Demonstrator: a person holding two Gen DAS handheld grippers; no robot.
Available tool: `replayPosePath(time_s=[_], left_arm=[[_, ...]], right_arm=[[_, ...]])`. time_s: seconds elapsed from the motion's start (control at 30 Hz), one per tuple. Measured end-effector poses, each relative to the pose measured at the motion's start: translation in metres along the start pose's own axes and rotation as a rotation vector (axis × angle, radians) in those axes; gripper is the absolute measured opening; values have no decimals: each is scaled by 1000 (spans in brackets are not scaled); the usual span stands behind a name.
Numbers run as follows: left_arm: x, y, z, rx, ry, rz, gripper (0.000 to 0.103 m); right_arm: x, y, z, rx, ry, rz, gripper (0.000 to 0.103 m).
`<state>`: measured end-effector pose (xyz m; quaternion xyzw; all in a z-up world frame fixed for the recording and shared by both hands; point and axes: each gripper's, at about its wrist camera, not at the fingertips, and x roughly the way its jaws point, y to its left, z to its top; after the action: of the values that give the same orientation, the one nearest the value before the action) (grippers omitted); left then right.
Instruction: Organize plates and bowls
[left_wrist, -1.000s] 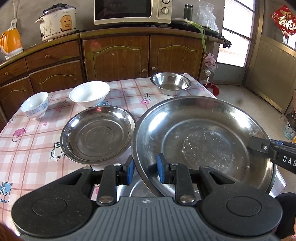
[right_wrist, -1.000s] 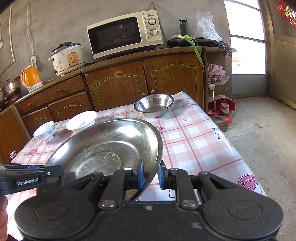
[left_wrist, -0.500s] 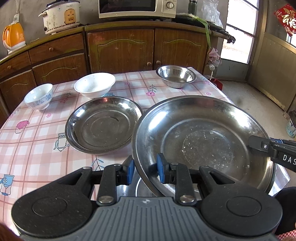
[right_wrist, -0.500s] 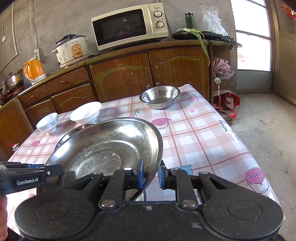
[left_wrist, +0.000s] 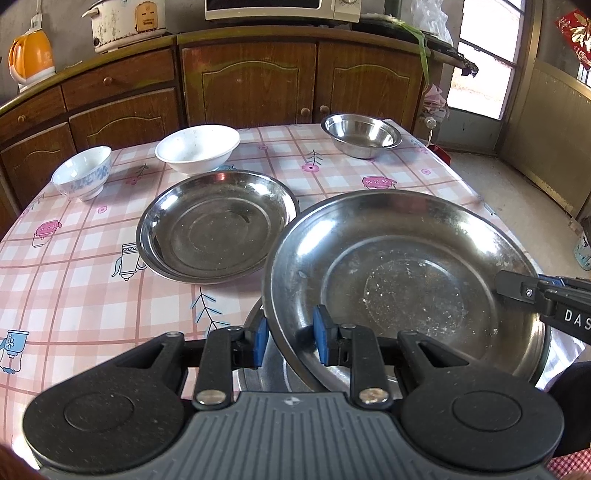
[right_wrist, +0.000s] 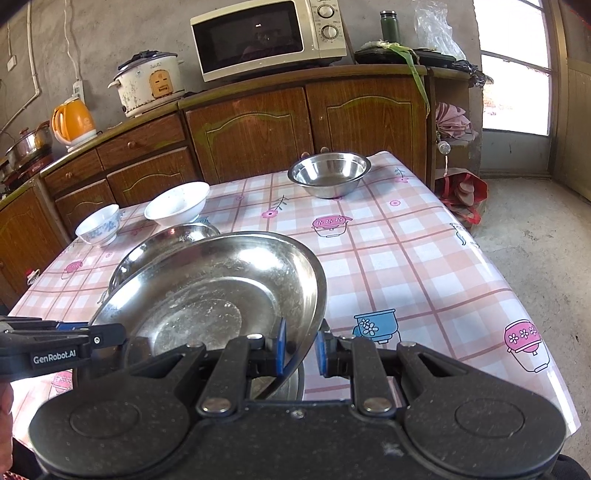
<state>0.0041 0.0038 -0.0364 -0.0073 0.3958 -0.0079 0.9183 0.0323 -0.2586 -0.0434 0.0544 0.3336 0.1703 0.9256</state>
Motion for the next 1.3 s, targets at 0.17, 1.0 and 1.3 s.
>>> replayPosePath(time_s=[0.17, 1.0, 1.3], left_arm=[[4, 3, -5, -5, 24, 1, 26], [25, 16, -31, -25, 124, -5, 27], [26, 17, -32, -8, 101, 16, 28]], right_arm=[[5, 3, -6, -8, 23, 5, 23], [30, 12, -33, -50, 134, -5, 23], [37, 15, -32, -48, 131, 0, 23]])
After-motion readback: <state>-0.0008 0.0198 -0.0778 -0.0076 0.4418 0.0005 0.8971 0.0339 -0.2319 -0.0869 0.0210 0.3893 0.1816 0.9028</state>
